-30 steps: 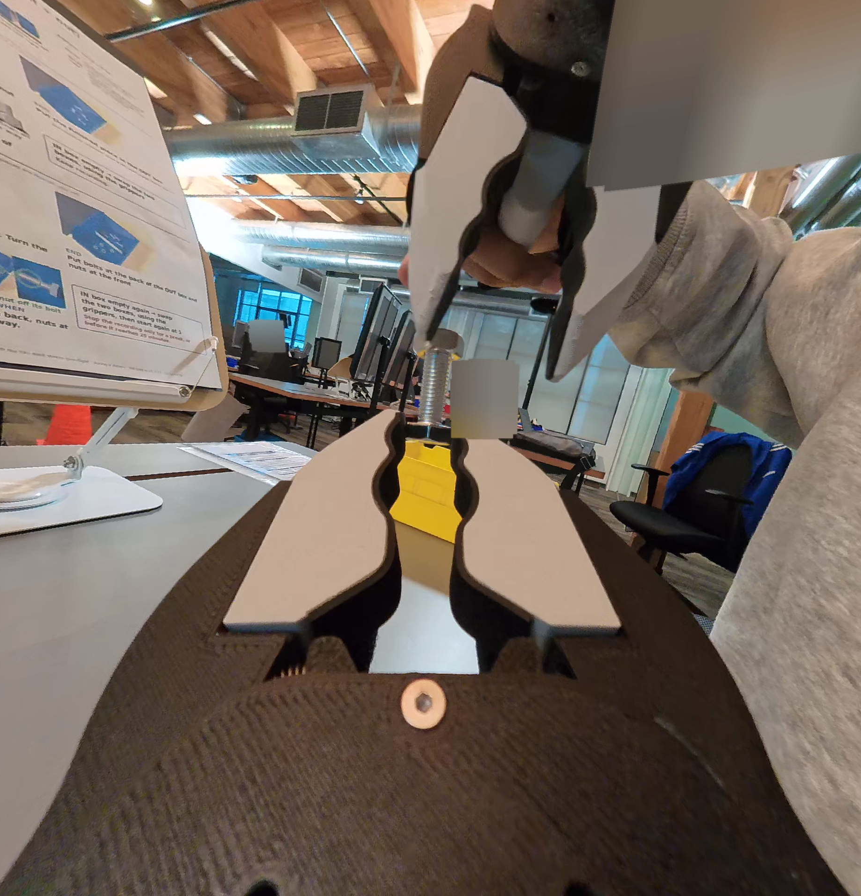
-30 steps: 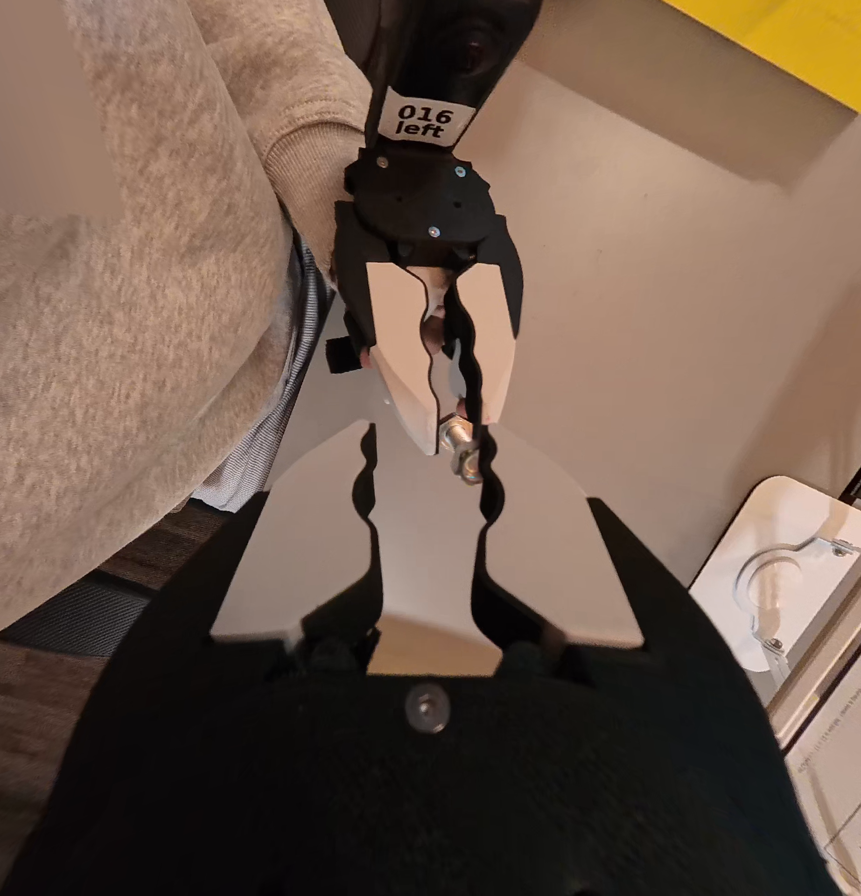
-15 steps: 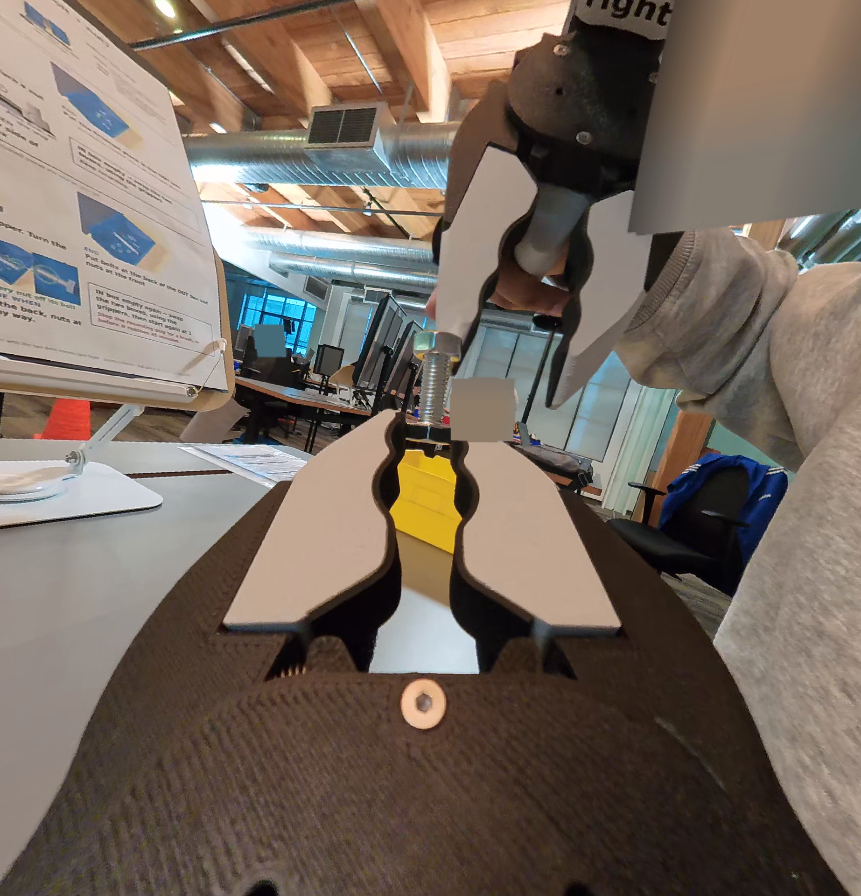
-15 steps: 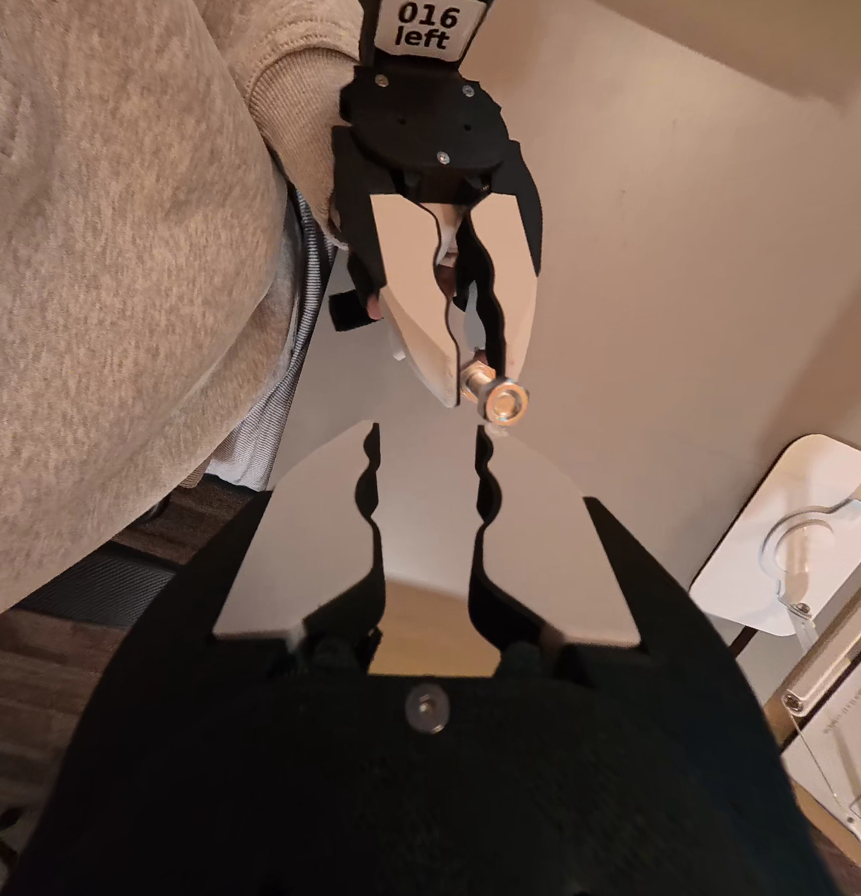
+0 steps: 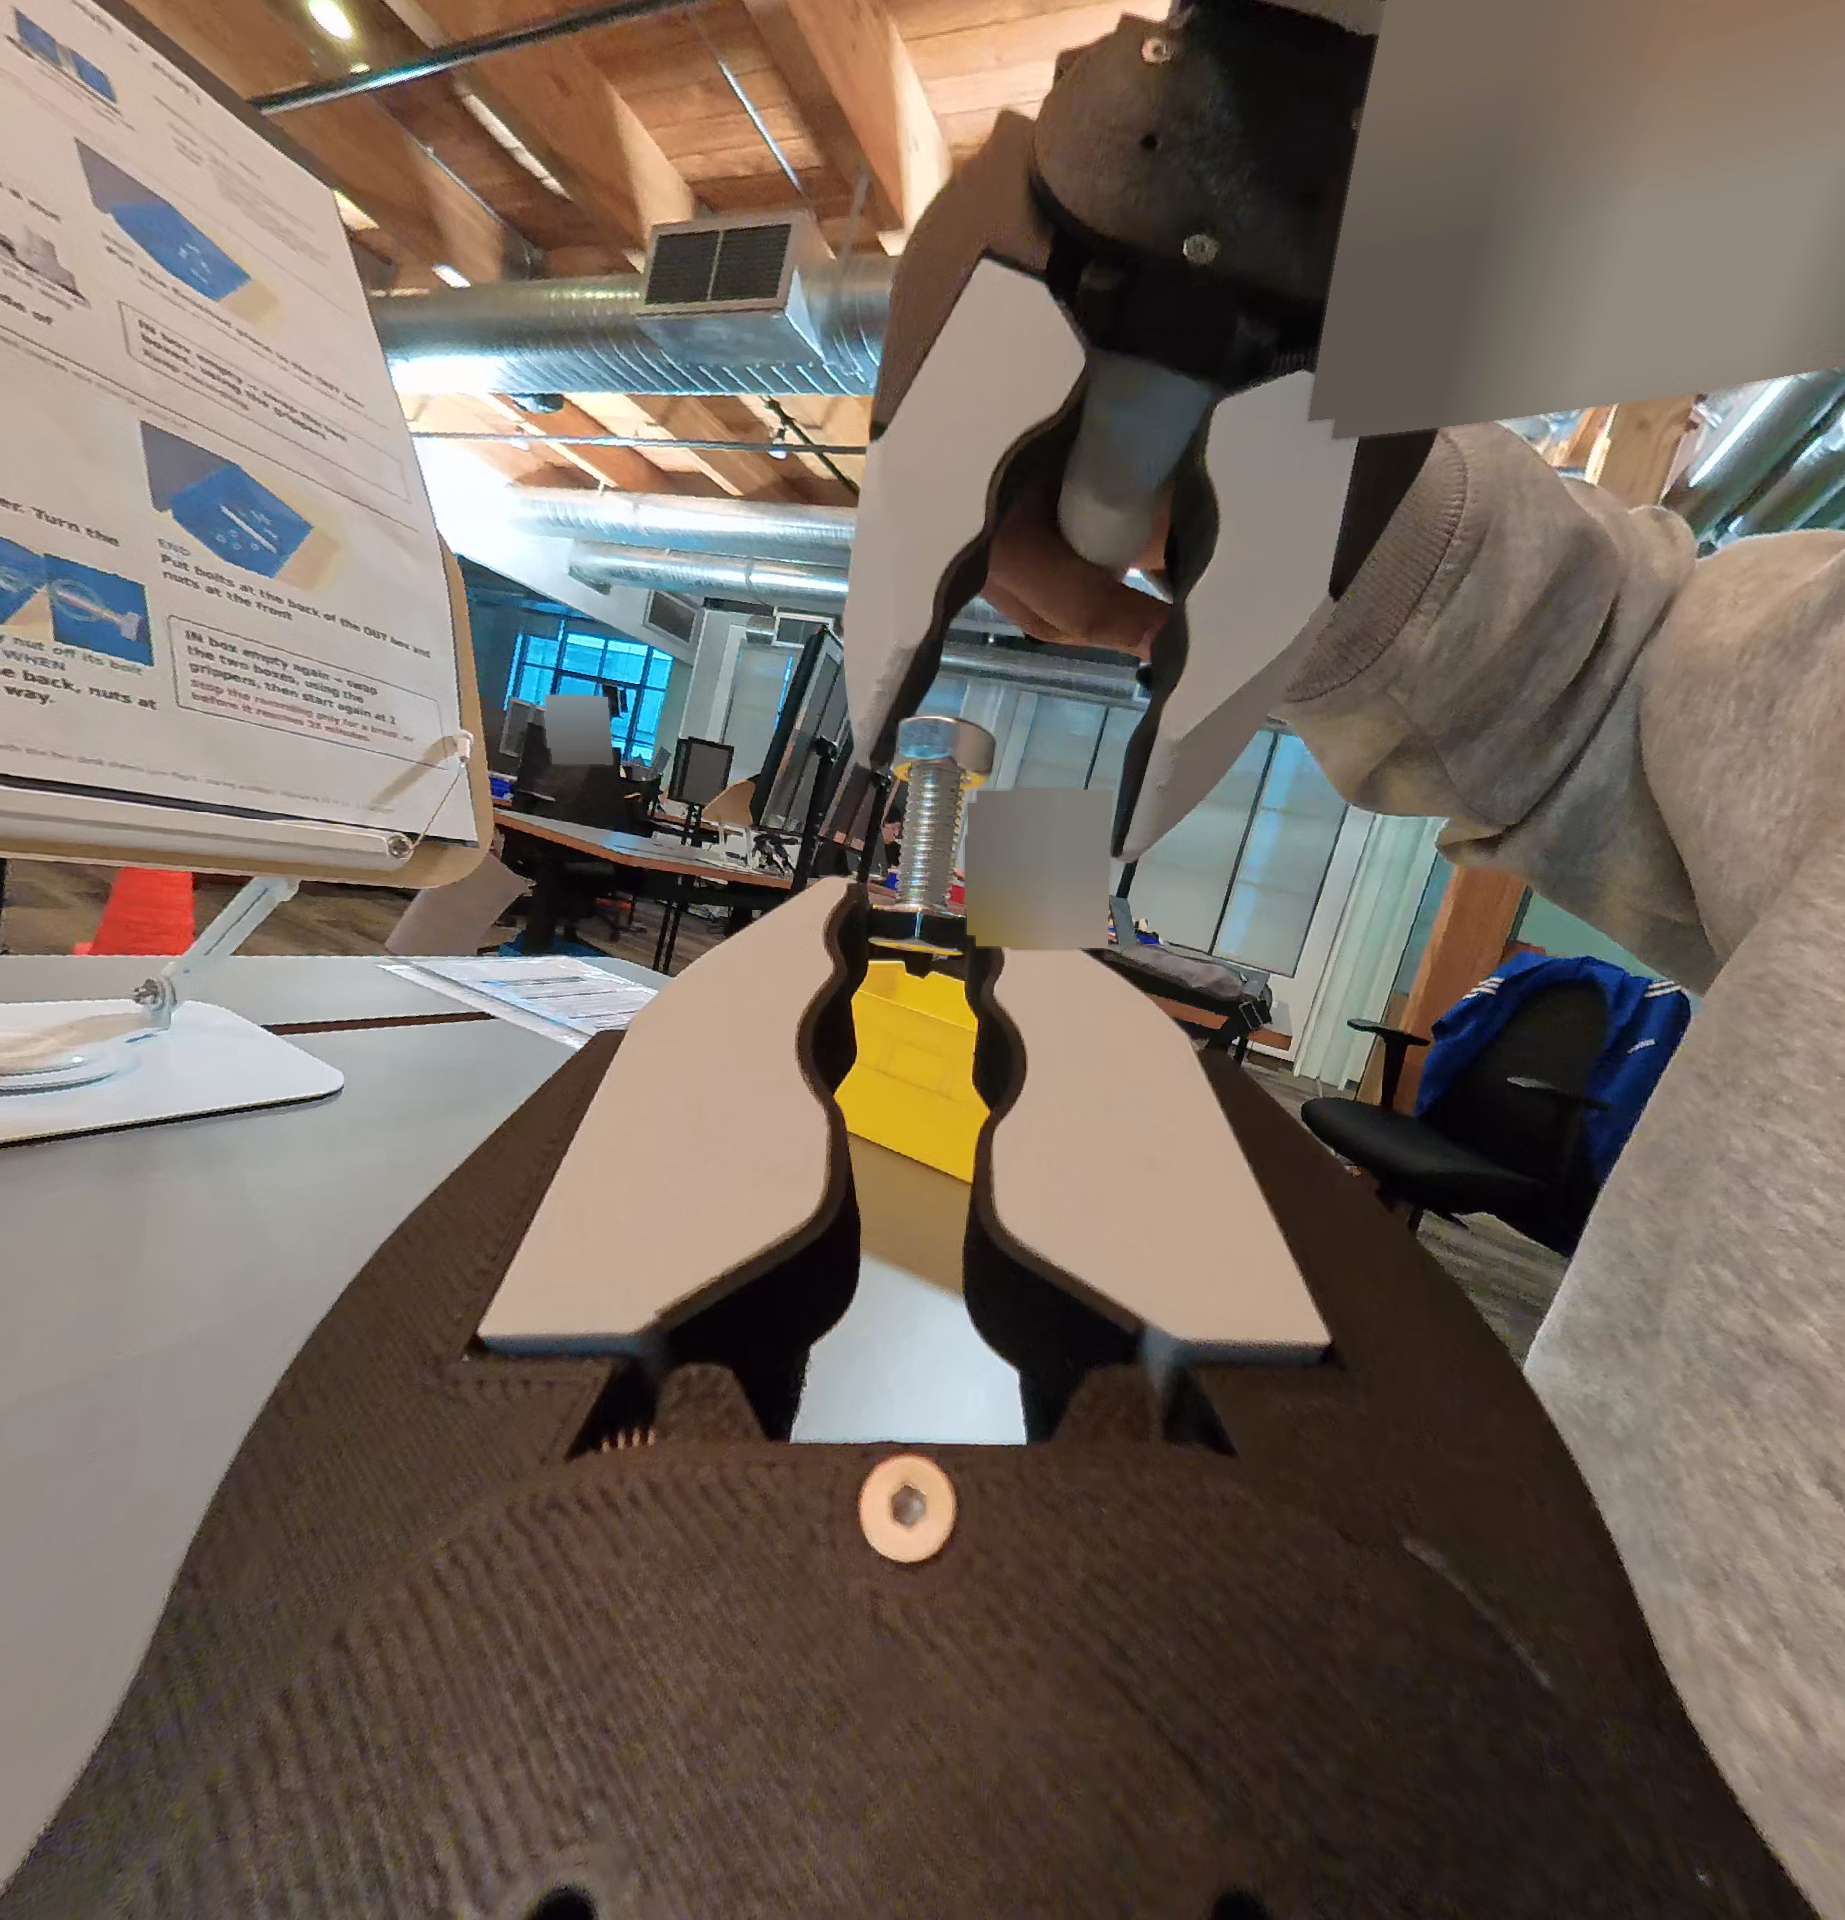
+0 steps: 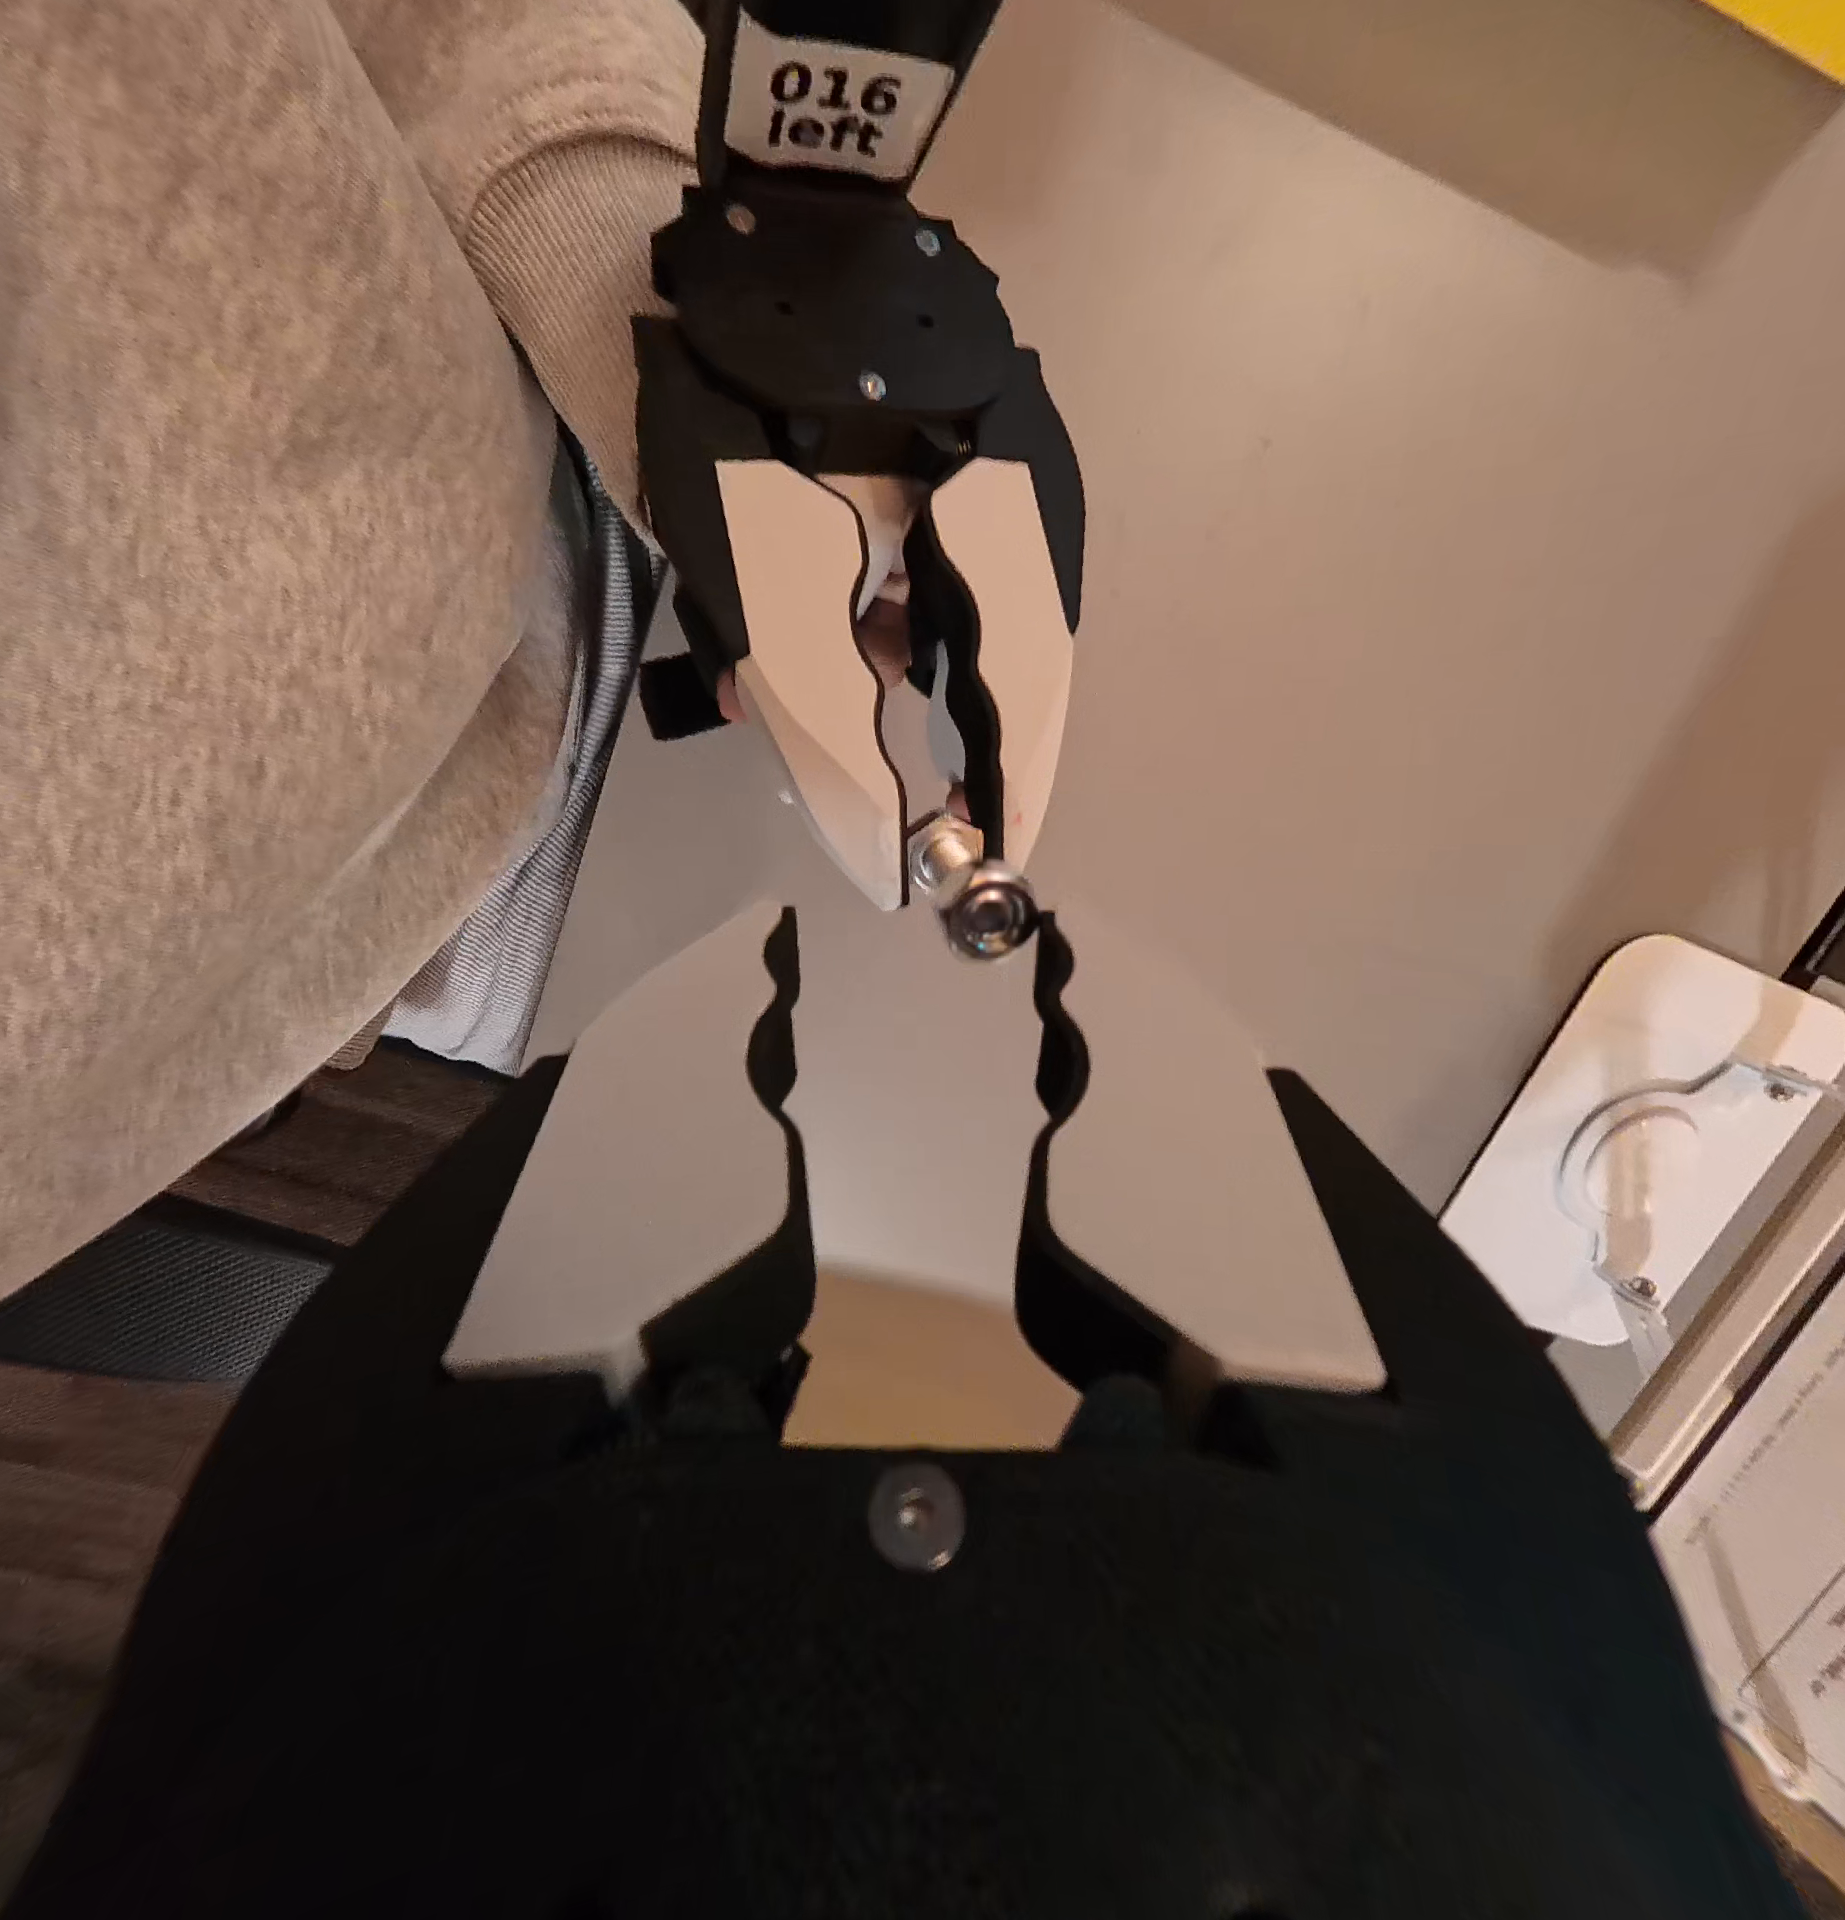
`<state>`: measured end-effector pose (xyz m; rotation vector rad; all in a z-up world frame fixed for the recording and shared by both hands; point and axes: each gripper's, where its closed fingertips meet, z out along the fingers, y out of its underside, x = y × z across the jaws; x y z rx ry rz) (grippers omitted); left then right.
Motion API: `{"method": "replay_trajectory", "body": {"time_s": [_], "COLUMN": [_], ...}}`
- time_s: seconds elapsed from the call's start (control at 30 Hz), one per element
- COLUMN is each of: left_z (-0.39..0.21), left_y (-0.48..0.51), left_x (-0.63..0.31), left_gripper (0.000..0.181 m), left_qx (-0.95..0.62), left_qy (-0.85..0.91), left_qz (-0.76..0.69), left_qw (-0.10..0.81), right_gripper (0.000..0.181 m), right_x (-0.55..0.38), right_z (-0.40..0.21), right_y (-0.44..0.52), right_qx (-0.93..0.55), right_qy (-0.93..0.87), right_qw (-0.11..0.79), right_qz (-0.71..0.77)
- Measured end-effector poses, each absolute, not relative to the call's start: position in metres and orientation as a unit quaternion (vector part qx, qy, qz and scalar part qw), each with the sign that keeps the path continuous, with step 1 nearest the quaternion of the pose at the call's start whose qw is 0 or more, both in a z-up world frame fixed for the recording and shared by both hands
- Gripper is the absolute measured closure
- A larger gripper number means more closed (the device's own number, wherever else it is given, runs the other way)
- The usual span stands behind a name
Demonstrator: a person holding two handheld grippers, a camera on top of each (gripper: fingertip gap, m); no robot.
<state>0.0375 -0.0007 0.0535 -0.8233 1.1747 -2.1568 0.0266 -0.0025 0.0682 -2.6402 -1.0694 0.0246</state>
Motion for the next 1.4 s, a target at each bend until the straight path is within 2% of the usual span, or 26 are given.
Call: {"method": "replay_trajectory", "body": {"time_s": [0.2,0.53,0.77,0.9,1.2,1.4], "left_z": [0.052,0.051,0.052,0.052,0.051,0.052], "left_y": [0.004,-0.003,0.000,0.003,-0.004,-0.001], "left_x": [0.040,0.039,0.039,0.040,0.039,0.039], "left_gripper": [0.162,0.162,0.162,0.162,0.162,0.162], "left_qx": [-0.315,-0.306,-0.307,-0.313,-0.305,-0.306], "left_qy": [0.430,0.444,0.440,0.434,0.446,0.441], "left_qz": [-0.802,-0.797,-0.798,-0.799,-0.795,-0.798], "left_qw": [0.270,0.273,0.275,0.273,0.274,0.275], "right_gripper": [0.143,0.140,0.134,0.142,0.139,0.141], "right_x": [0.022,0.010,0.028,0.022,0.012,0.031], "right_z": [0.066,0.073,0.065,0.065,0.069,0.061], "right_y": [-0.013,-0.001,-0.008,-0.014,-0.001,-0.009], "right_qx": [-0.920,-0.905,-0.920,-0.921,-0.906,-0.921], "right_qy": [-0.369,-0.389,-0.365,-0.362,-0.386,-0.365], "right_qw": [0.133,0.171,0.142,0.135,0.170,0.136], "right_qz": [0.027,0.028,0.018,0.041,0.034,0.025]}}
